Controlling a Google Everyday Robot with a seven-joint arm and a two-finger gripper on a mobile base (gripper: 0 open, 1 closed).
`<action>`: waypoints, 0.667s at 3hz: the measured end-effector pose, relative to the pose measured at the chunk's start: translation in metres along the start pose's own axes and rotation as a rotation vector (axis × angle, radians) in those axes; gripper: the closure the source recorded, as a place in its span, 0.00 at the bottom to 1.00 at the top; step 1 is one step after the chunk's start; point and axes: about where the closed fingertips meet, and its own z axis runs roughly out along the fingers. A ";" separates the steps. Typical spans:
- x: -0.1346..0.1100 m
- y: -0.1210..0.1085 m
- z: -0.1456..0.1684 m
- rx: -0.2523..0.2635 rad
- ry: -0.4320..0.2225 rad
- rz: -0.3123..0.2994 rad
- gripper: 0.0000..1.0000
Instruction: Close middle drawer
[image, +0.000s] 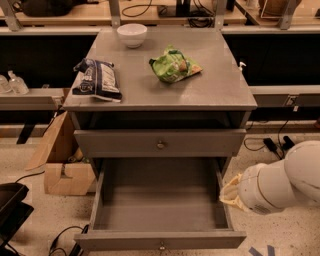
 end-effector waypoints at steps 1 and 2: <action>0.019 0.014 0.037 -0.043 -0.003 0.027 1.00; 0.061 0.047 0.099 -0.103 -0.023 0.074 1.00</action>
Offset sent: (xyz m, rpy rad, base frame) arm -0.0502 -0.0173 -0.2375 0.1475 0.1795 -0.0461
